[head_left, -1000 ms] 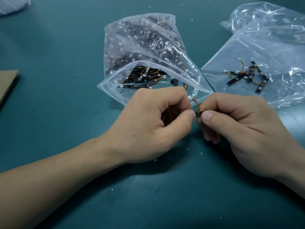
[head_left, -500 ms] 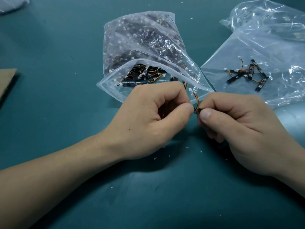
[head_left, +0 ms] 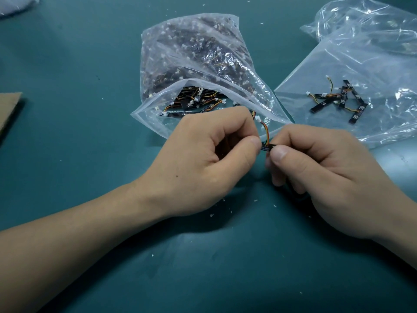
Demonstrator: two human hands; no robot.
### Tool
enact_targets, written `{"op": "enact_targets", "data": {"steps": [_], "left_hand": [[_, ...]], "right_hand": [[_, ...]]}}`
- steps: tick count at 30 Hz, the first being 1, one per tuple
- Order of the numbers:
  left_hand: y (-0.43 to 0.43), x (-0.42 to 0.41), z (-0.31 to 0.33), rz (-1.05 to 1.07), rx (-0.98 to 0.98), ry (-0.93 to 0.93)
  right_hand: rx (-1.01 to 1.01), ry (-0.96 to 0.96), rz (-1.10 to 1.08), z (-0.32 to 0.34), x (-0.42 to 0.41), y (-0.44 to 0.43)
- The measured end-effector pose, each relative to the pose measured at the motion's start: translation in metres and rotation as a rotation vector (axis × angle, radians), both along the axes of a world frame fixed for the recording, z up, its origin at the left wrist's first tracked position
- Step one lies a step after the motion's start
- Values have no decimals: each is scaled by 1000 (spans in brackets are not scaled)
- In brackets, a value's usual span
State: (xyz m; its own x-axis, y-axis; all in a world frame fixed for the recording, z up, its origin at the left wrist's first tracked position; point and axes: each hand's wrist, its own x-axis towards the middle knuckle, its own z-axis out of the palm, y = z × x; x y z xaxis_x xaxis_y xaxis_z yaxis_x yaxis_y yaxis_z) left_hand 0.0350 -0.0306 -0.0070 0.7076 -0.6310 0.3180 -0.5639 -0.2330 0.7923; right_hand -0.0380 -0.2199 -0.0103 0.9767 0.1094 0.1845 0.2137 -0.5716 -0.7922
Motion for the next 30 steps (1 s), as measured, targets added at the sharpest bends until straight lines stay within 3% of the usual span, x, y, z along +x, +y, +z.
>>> {"op": "enact_targets", "data": {"steps": [17,22,25,27,30], "left_hand": [[0,0,-2,-27,29,-55],[3,-1,0,20,-90,-40],[3,-1,0,150,-32,-152],[1,-2,-2,234,130,-210],[-1,-4,-7,278,382,-253]], "right_hand": [[-13,1,9,1,-1,-1],[17,-23,15,0,-1,0],[309,-82,-100,-2,1,-2],[499,-104,-233,-3,6,-7],[587,-65,-339,-6,12,-15]]}}
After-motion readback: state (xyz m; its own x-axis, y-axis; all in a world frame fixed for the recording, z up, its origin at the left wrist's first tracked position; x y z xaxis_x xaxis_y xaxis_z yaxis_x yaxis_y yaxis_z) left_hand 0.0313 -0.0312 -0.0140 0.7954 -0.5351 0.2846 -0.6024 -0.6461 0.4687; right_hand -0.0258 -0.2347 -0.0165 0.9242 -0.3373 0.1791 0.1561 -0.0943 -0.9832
